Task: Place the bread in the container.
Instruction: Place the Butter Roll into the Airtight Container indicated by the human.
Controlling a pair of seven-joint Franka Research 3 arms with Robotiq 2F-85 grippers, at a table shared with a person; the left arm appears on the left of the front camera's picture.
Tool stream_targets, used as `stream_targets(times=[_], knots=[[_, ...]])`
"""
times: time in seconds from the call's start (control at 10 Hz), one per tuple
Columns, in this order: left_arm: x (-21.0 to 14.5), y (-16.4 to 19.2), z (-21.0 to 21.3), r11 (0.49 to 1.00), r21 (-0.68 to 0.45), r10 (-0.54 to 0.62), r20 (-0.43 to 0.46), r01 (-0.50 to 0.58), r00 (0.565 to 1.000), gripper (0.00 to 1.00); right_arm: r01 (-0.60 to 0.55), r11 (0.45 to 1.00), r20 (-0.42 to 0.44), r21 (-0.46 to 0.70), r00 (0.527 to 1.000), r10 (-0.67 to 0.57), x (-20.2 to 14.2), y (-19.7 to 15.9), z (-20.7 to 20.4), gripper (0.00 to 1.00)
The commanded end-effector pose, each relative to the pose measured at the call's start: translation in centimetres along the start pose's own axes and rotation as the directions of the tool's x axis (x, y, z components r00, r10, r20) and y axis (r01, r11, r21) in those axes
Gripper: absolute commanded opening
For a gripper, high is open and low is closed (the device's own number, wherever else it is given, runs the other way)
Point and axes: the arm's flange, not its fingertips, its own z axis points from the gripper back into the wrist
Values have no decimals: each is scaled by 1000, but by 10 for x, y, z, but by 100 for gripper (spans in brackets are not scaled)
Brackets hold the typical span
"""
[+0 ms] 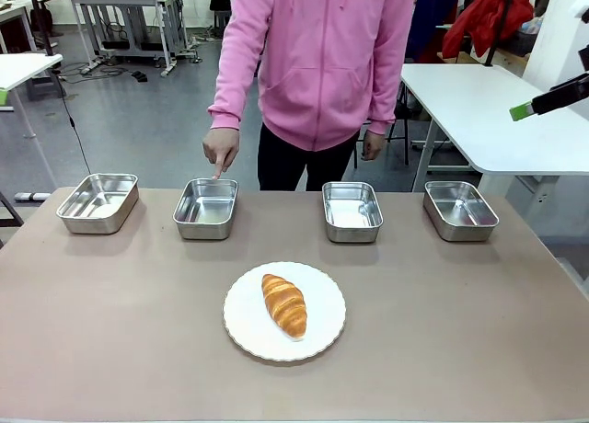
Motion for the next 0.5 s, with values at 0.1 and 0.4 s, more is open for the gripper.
stream_targets(times=[0.1, 0.4], knots=[[25, -68, -46, 990, 82, 122, -88, -115, 989, 100, 1, 1000, 13, 8, 1000, -1, 1, 0, 0, 100], [33, -163, -131, 971, 214, 168, -307, -104, 937, 100, 1, 1000, 13, 8, 1000, -1, 1, 0, 0, 100]])
